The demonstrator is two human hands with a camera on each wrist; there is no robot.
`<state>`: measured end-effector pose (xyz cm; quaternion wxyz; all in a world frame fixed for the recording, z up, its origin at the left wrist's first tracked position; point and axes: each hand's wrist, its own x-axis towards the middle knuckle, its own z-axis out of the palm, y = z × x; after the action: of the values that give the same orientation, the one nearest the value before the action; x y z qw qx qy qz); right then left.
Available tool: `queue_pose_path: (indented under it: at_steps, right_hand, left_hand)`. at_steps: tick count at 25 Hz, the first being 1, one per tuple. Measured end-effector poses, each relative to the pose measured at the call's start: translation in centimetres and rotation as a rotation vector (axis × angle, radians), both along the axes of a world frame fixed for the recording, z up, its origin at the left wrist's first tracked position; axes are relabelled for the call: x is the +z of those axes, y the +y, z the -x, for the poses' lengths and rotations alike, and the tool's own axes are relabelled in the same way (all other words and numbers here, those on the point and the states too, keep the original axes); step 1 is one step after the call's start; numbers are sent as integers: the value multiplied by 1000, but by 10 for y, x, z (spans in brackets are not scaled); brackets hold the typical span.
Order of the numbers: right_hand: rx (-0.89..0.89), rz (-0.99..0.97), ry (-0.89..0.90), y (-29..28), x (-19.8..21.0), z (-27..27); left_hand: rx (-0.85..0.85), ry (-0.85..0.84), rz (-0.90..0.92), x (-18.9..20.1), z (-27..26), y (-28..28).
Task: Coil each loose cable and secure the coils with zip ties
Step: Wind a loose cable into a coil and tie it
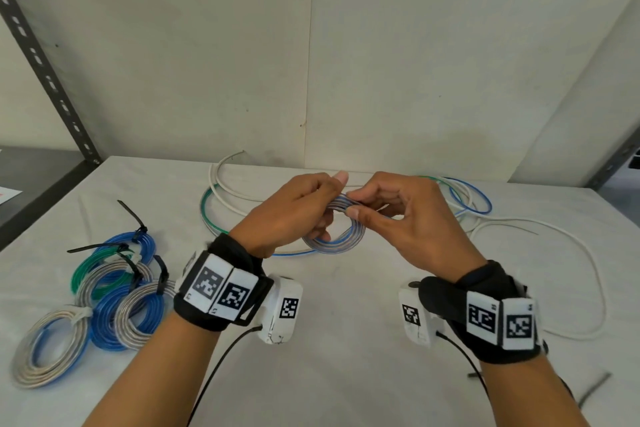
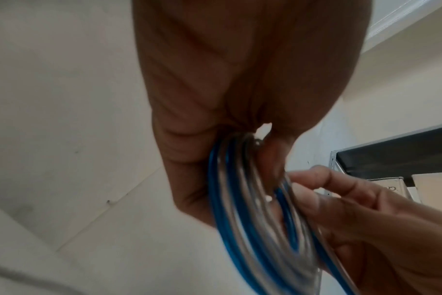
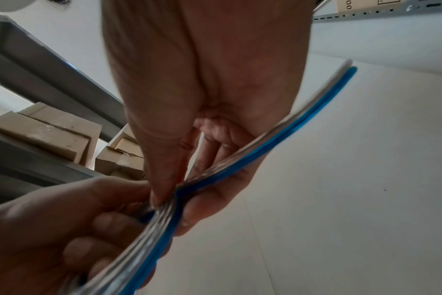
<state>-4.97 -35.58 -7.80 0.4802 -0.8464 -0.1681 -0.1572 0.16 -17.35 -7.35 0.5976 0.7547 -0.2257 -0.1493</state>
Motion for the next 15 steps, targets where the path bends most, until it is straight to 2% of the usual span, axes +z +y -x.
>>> queue_pose_path:
  at_steps: [3, 8, 11, 15]
  right_hand:
    - [-24, -13, -30, 4, 1, -1]
    - [-112, -118, -80, 9, -3, -5]
    - [-151, -180, -95, 18, -7, -5]
    - [-104, -349, -41, 39, -14, -3]
  left_hand:
    - [132, -30, 156, -4, -2, -4]
    - [278, -118, 297, 2, -10, 4]
    - [366, -77, 445, 9, -15, 13]
    - [413, 49, 640, 12, -15, 13]
